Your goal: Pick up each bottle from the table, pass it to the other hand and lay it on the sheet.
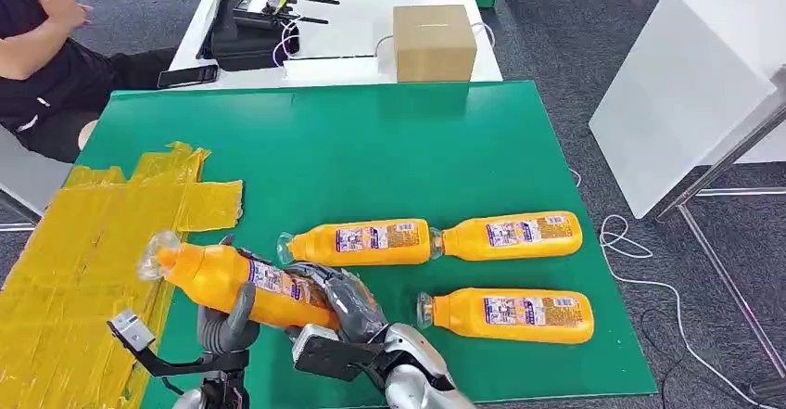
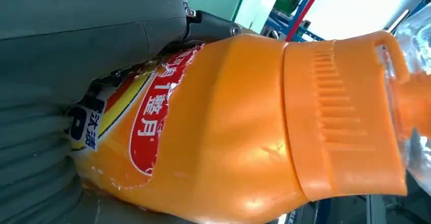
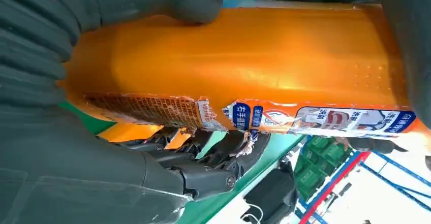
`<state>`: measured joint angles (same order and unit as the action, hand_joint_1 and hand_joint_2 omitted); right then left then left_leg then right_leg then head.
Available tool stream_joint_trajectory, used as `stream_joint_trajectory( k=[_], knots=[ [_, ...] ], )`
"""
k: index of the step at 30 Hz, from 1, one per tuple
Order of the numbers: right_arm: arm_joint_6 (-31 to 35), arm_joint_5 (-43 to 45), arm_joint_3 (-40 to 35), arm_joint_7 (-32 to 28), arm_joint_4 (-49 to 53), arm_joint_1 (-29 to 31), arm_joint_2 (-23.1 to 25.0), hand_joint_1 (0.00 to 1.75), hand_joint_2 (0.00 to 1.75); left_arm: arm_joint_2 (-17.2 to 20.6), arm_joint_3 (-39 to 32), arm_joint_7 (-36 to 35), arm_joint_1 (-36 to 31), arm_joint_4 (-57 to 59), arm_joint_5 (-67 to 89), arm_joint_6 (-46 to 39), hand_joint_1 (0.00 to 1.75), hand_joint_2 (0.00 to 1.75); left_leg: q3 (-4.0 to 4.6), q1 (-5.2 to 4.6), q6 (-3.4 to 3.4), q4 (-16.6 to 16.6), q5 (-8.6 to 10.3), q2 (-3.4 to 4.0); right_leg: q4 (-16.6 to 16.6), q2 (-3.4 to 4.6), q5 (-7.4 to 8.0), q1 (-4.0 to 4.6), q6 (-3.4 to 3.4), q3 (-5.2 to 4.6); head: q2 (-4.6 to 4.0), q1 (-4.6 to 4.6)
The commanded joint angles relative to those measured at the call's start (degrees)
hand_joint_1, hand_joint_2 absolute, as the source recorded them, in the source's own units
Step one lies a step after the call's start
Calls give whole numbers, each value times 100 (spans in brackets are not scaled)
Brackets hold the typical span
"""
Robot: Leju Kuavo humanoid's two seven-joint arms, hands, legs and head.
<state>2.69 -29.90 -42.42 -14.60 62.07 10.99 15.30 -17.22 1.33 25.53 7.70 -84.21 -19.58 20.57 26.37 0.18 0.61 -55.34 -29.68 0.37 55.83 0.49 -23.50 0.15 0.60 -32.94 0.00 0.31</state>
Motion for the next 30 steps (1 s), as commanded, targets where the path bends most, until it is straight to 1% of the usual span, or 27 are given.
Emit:
stream_joint_trajectory(
  k=[1, 3, 4, 5, 6, 7, 8, 10, 12, 14, 17, 18, 21, 23, 25, 26, 28, 30],
  knots=[
    [25, -122, -301, 168, -97, -136, -69, 175, 175, 49, 28, 59, -260, 220, 64, 41, 175, 175, -12, 5, -2, 10, 0, -17, -13, -17, -3, 4, 5, 17, 0, 0],
    [200, -245, -226, 188, -18, -161, -81, 175, 175, 2, -111, 156, -237, 99, 303, -212, 175, 175, -6, 2, -1, 6, 0, -11, -7, -11, -1, 2, 4, 9, 0, 0],
    [347, -348, -167, 200, 61, -193, -96, 159, 175, 20, -172, 261, -211, -3, 580, -431, 175, 175, -9, 6, -2, 7, -1, -16, -11, -17, -3, 5, 6, 16, 0, 0],
    [542, -436, -38, 187, 280, -279, -122, 24, 175, 40, -323, 370, -163, -183, 954, -797, 175, 175, -4, 4, -1, 3, -1, -13, -7, -14, -2, 4, 5, 10, 0, 2],
    [576, -419, 68, 181, 492, -357, -169, 0, 0, 106, -431, 434, -134, -331, 1318, -1082, 175, 175, 0, 3, -1, 2, 0, -10, -5, -11, -1, 3, 4, 5, 0, 0],
    [968, -446, 286, 52, 1041, -551, -370, 0, 0, 271, -720, 1043, -136, -676, 3478, -3242, 175, 175, -4, 6, -2, 3, -2, -12, -8, -13, -2, 6, 5, 10, 0, 2],
    [736, -227, 468, -26, 1586, -694, -600, 0, 0, 518, -1111, 910, -111, -990, 4802, -4658, 175, 175, 1, 7, -3, 0, -3, -6, -5, -6, 0, 7, 3, 4, 0, 4],
    [541, -121, 681, -64, 2052, -836, -743, 0, 0, 667, -1597, 925, -24, -1267, 4967, -4680, 175, 175, 0, 11, -5, 3, -4, -7, -8, -7, -1, 10, 3, 7, 0, 2],
    [442, -143, 729, -52, 2095, -815, -798, 0, 0, 688, -1849, 1028, 44, -1304, 5665, -5091, 175, 175, -2, 6, -3, 6, -2, 4, -5, 4, 0, 4, 1, 5, 0, 4],
    [477, -84, 769, -116, 1994, -782, -780, 0, 0, 709, -1842, 905, 71, -1120, 6543, -5599, 175, 175, -9, 6, -4, 9, -4, 12, -6, 14, 1, 3, 1, 6, 0, 0],
    [584, 7, 851, -144, 2062, -842, -851, 0, 0, 875, -1601, 472, 109, -736, 7411, -6028, 175, 175, -9, 6, -2, 11, 1, -12, -12, -11, -1, 5, 6, 13, 0, 2],
    [601, 23, 885, -141, 2092, -872, -877, 0, 0, 918, -1578, 301, 119, -641, 7744, -6057, 175, 175, -4, 3, 0, 9, 3, -33, -9, -22, -2, 2, 5, 11, 0, 2],
    [622, 82, 963, -130, 2157, -960, -950, 0, 0, 894, -1769, 93, 139, -494, 8612, -6057, 175, 175, -10, 6, -1, 15, 1, -18, -17, -7, 3, 5, 6, 16, 0, 2],
    [614, 116, 968, -117, 2136, -982, -995, 0, 0, 933, -1904, -100, 148, -345, 9337, -6057, 175, 175, -12, 4, -1, 15, 1, -23, -15, -13, 0, 1, 5, 19, 0, 2],
    [600, 218, 996, -107, 2109, -981, -1032, 0, 0, 1181, -1794, -498, 118, 77, 10046, -6057, 175, 175, -14, 0, -2, 18, 1, -22, -15, -12, -1, -2, 4, 18, 0, 2],
    [593, 306, 1034, -124, 2095, -986, -1051, 0, 0, 1437, -1590, -766, 34, 617, 10294, -6057, 175, 175, -20, 3, -3, 23, 1, -23, -21, -14, -1, 1, 4, 26, 0, 2],
    [554, 396, 1069, -158, 2068, -983, -1082, 0, 0, 1737, -1317, -1084, -174, 1408, 10598, -6034, 175, 175, -30, -1, -5, 36, 8, -31, -28, -22, 0, -3, 3, 34, 0, 2],
    [553, 400, 1072, -161, 2063, -983, -1083, 0, 0, 1758, -1301, -1123, -202, 1472, 10602, -6057, 175, 175, -16, -6, -3, 20, 6, -34, -12, -24, -2, -6, 1, 19, 0, 2]
  ],
)
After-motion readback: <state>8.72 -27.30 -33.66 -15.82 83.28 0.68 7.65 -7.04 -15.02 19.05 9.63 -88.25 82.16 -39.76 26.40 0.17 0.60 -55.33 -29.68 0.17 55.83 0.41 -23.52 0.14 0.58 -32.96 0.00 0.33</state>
